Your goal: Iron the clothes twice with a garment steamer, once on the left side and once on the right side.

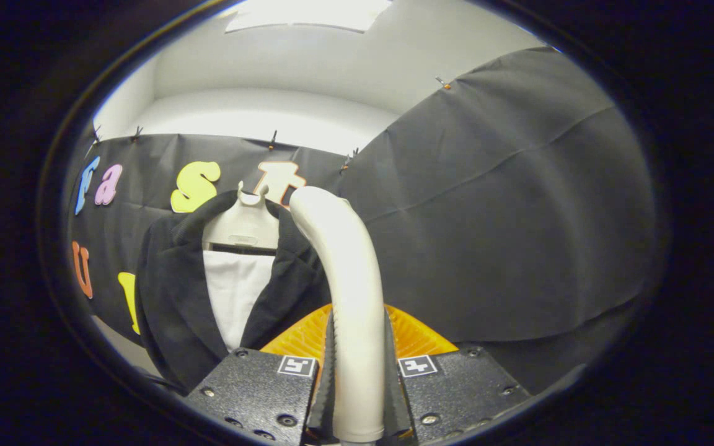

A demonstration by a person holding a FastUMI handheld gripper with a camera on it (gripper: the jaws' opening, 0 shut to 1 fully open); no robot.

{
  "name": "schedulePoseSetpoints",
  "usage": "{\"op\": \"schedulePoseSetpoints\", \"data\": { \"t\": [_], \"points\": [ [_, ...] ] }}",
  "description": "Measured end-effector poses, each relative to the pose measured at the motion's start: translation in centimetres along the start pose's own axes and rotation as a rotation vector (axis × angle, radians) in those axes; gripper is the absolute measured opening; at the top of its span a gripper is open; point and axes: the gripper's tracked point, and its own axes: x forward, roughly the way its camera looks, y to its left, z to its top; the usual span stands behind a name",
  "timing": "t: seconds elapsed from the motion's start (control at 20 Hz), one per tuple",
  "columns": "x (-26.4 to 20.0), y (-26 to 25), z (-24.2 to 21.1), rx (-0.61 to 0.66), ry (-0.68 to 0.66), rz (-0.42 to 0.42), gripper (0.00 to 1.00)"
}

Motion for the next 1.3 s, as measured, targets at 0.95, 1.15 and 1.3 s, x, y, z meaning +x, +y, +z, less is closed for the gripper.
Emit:
{"op": "schedulePoseSetpoints", "data": {
  "t": [0.95, 1.15, 1.3],
  "points": [
    [6.2, 1.3, -6.5, -0.033, 0.140, 0.004, 0.35],
    [4.2, 1.0, -7.9, -0.047, 0.161, -0.009, 0.35],
    [2.6, 0.7, -9.3, -0.061, 0.186, -0.018, 0.35]
  ]
}}
